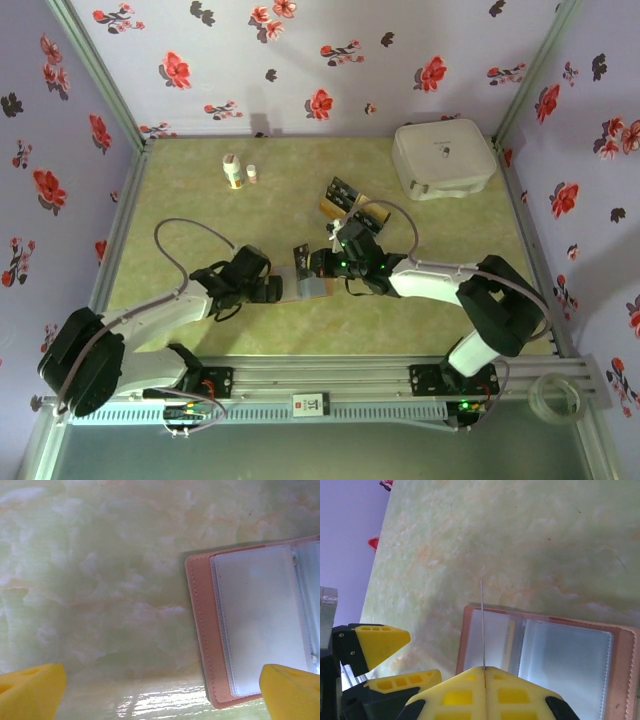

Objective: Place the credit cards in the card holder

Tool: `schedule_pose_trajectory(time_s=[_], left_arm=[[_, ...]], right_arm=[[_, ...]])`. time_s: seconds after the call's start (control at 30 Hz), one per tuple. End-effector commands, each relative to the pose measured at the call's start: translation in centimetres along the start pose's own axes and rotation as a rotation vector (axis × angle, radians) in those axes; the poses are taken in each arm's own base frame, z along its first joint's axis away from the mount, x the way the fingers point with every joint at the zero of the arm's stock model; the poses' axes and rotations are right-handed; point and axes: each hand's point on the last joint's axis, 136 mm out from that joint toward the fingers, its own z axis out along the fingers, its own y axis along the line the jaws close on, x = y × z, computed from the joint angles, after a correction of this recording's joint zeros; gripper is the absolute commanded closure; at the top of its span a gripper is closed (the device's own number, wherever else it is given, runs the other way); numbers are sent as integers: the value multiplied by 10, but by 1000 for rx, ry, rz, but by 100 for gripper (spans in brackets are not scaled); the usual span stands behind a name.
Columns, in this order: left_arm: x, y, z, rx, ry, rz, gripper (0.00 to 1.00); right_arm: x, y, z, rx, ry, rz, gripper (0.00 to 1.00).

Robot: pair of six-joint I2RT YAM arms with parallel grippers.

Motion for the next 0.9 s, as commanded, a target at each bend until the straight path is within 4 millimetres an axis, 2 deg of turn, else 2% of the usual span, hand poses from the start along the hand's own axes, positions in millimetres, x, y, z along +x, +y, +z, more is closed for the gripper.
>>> schedule_pose_trajectory(time_s=[0.0, 0.3, 0.87], left_arm=[[-13, -9, 1, -7, -39, 10, 0], [-14, -15, 12, -46, -30, 53, 0], [5, 5, 24, -125, 3, 71, 0]], right_arm=[[2, -4, 3, 4, -15, -3, 100], [10, -16, 5, 25, -5, 10, 100], [15, -21, 8, 27, 0, 29, 100]])
